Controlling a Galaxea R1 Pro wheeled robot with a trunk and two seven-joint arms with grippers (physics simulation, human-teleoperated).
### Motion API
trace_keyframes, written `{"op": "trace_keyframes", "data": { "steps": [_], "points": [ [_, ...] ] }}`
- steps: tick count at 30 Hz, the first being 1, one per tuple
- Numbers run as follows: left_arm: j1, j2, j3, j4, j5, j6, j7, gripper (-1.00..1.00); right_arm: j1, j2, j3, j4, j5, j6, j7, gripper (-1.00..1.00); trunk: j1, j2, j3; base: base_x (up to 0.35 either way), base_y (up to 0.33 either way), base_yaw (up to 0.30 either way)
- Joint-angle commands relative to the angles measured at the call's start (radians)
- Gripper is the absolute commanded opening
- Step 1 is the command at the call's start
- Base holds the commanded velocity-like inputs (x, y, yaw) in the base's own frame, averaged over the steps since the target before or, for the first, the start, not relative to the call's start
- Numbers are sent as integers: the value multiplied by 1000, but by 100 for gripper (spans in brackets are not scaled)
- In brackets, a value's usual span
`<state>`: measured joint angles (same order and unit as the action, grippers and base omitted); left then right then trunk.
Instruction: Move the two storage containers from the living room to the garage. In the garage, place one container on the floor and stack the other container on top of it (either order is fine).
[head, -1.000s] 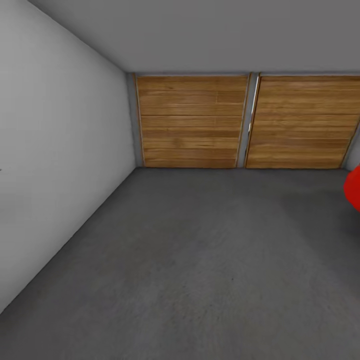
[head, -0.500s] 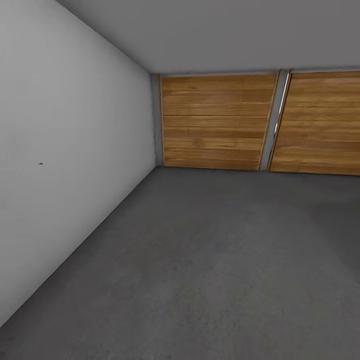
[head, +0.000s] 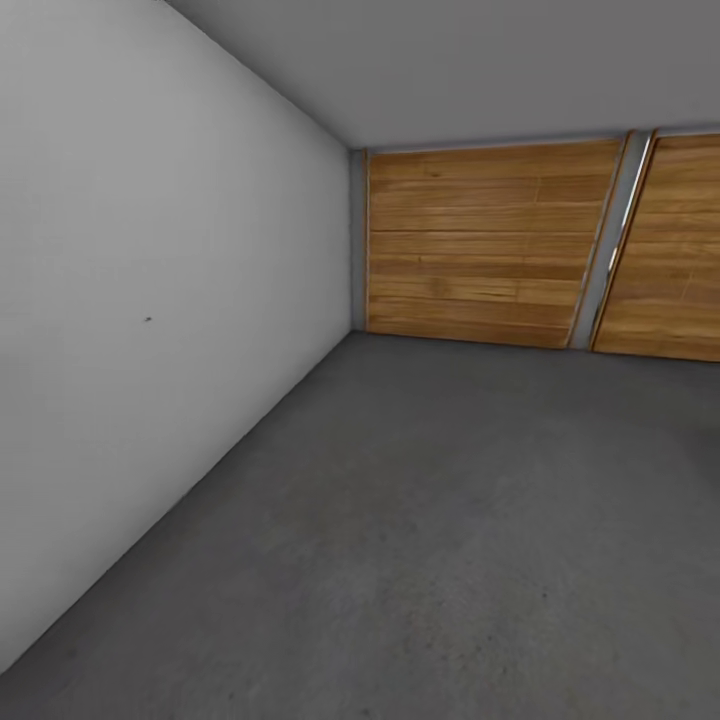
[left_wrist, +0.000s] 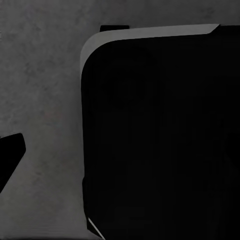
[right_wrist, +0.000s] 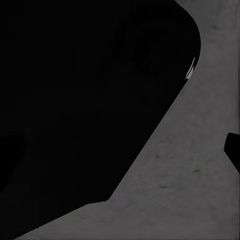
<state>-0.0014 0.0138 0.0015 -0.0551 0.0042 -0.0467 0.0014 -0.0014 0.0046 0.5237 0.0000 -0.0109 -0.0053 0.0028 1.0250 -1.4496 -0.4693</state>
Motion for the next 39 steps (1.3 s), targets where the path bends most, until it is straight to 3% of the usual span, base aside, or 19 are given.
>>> {"op": "trace_keyframes", "data": {
  "steps": [1,39],
  "points": [
    [0,0,0,0,0,-2,0,100,0,0,2,0,-1,-1,0,100,0,0,-1,0,0,275],
    [0,0,0,0,0,-2,0,100,0,-3,2,0,-3,-32,0,100,0,0,-1,0,0,275]
  ]
}}
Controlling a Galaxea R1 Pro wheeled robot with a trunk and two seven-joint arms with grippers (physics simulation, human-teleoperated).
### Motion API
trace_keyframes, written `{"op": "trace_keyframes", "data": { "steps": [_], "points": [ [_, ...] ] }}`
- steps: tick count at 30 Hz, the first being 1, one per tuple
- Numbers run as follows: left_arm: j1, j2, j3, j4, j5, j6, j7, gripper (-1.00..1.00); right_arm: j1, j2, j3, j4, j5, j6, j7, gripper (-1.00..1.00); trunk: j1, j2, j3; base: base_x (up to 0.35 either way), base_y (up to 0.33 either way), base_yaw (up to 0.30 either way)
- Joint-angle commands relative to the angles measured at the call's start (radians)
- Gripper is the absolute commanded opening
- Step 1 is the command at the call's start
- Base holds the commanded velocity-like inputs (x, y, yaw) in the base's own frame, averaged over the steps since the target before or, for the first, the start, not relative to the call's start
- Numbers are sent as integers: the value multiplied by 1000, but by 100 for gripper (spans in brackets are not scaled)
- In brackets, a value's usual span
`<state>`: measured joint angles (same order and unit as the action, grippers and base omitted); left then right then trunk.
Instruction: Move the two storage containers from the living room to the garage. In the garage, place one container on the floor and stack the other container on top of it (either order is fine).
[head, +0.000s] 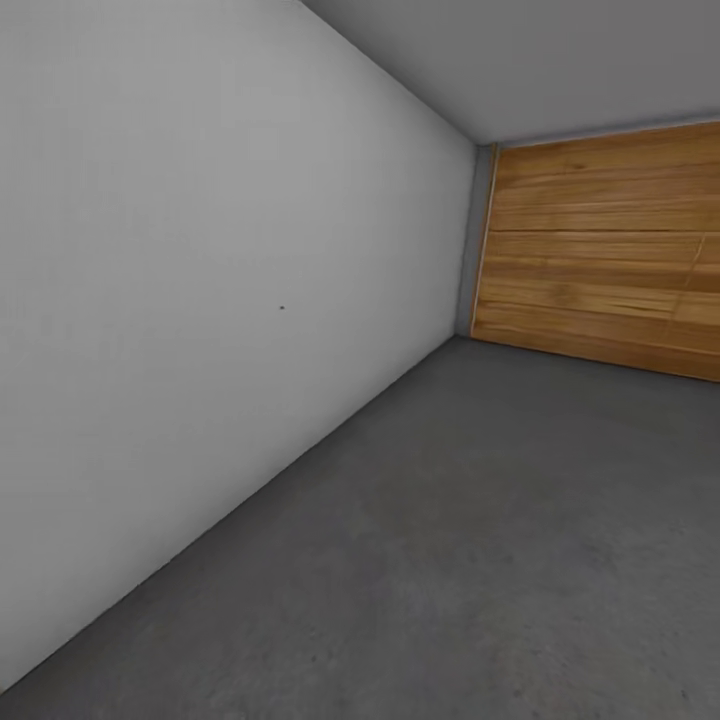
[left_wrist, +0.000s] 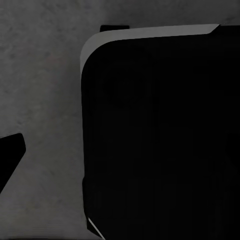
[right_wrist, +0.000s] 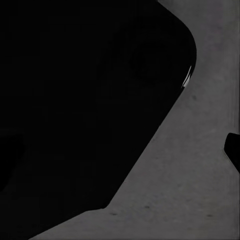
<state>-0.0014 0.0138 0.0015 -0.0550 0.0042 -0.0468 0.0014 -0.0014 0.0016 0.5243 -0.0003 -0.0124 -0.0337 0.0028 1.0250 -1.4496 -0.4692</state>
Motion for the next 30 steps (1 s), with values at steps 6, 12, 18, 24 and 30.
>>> {"op": "trace_keyframes", "data": {
  "steps": [6,12,18,24,30],
  "points": [
    [0,0,-1,0,0,-2,0,100,0,0,2,0,-1,-3,0,100,0,0,-1,0,0,275],
    [0,0,0,0,0,-2,0,100,0,-1,3,0,-1,-3,-1,100,0,0,-1,0,0,275],
    [0,0,-1,0,2,-2,-1,100,0,-4,3,0,-1,-4,-1,100,0,0,-1,0,0,275],
    [0,-8,7,-3,9,-3,-10,100,0,-2,3,0,1,-5,-1,100,0,0,-1,0,0,275],
    [0,-17,6,-7,8,-2,-12,100,0,-3,4,0,2,-5,-1,100,0,0,-1,0,0,275]
  ]
}}
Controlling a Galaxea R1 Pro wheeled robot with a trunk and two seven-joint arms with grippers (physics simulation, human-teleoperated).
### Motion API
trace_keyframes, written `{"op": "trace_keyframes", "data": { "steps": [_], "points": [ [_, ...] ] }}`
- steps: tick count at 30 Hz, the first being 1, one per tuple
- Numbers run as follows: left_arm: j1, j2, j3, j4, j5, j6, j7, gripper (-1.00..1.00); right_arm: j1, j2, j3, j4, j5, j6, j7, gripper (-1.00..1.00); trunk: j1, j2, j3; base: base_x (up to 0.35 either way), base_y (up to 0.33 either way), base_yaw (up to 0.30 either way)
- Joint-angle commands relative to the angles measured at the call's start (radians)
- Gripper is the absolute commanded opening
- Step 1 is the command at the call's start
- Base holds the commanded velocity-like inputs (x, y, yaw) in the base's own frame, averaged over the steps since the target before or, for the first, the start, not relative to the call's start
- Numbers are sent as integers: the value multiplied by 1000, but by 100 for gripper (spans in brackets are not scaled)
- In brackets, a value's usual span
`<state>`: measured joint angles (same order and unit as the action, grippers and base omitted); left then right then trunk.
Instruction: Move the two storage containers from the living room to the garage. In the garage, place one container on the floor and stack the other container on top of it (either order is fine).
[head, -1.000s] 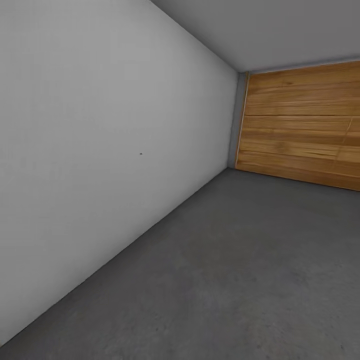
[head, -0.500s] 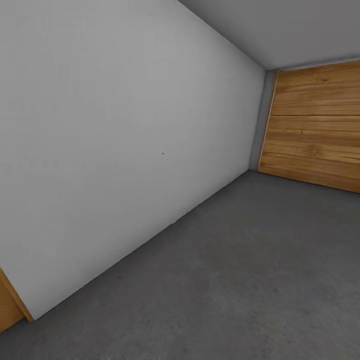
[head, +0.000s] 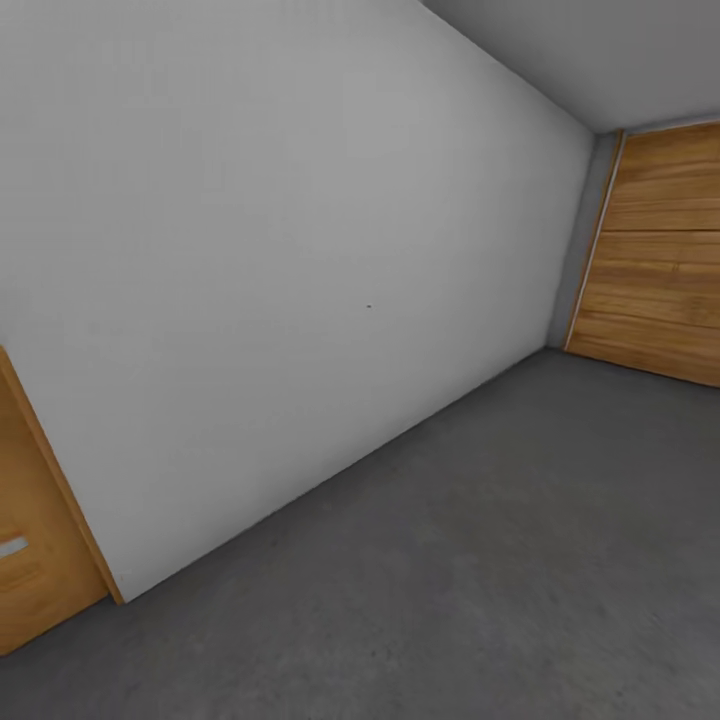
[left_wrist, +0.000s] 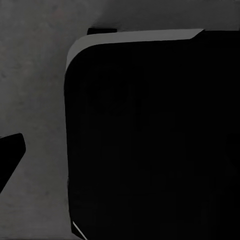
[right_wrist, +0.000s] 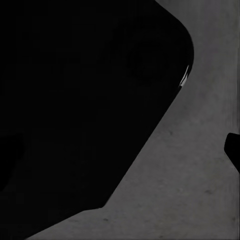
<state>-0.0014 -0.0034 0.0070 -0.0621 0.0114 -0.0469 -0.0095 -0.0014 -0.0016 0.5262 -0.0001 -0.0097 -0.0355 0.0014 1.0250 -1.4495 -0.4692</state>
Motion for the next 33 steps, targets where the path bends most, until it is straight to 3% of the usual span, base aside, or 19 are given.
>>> {"op": "trace_keyframes", "data": {
  "steps": [1,33],
  "points": [
    [0,-1,1,0,1,-2,-1,100,0,-1,3,0,-1,-3,0,100,0,0,-1,0,0,275],
    [0,-3,9,1,7,-8,0,100,0,-4,3,2,1,-7,0,100,0,0,-1,0,0,275]
  ]
}}
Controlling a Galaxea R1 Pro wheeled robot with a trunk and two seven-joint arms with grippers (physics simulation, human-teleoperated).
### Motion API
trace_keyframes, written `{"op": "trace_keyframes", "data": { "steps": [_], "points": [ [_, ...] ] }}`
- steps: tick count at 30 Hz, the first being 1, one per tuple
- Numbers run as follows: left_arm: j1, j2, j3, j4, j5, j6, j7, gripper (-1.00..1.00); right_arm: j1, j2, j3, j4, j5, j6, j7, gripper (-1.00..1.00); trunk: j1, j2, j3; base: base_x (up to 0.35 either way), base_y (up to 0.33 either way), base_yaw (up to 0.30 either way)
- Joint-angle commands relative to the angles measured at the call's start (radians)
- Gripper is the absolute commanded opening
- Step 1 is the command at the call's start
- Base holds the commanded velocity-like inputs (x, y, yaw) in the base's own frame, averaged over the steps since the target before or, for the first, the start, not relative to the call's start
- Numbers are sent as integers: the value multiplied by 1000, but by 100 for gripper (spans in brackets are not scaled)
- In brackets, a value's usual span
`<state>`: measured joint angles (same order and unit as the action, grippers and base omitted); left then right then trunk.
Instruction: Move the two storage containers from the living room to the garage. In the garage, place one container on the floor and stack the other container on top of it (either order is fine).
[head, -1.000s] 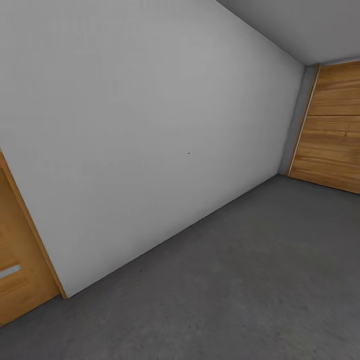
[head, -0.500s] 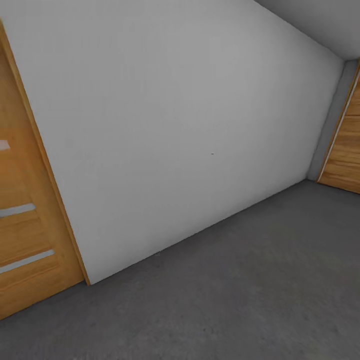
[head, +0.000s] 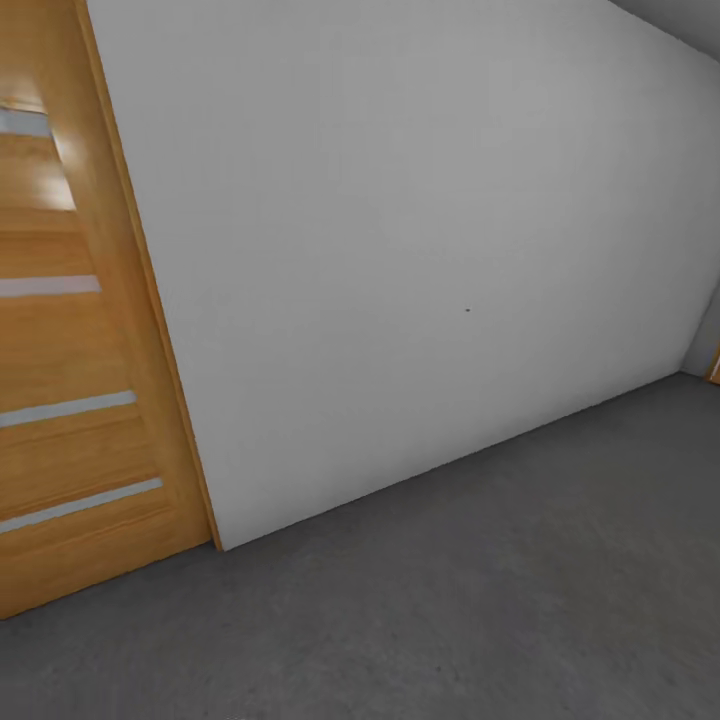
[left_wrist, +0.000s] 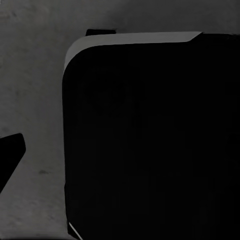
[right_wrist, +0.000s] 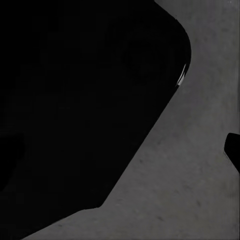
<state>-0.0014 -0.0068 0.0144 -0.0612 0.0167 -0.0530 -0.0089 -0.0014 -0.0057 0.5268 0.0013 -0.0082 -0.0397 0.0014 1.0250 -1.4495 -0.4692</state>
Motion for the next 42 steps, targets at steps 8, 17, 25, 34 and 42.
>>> {"op": "trace_keyframes", "data": {
  "steps": [8,17,25,34,42],
  "points": [
    [0,0,2,0,2,-2,-1,100,0,-2,2,0,-4,-3,0,100,0,0,-1,0,0,275],
    [0,-1,2,0,3,-2,0,100,0,-2,2,0,-3,-3,0,100,0,0,-1,0,0,275],
    [0,-1,2,0,3,-2,0,100,0,-3,2,0,-3,-3,0,100,0,0,-1,0,0,214],
    [0,1,2,0,24,-2,0,100,0,-4,2,0,-3,-3,0,100,0,0,-1,0,0,72],
    [0,1,1,0,58,-2,0,100,0,-4,2,0,-3,-21,0,100,0,0,-1,0,0,262]
  ]
}}
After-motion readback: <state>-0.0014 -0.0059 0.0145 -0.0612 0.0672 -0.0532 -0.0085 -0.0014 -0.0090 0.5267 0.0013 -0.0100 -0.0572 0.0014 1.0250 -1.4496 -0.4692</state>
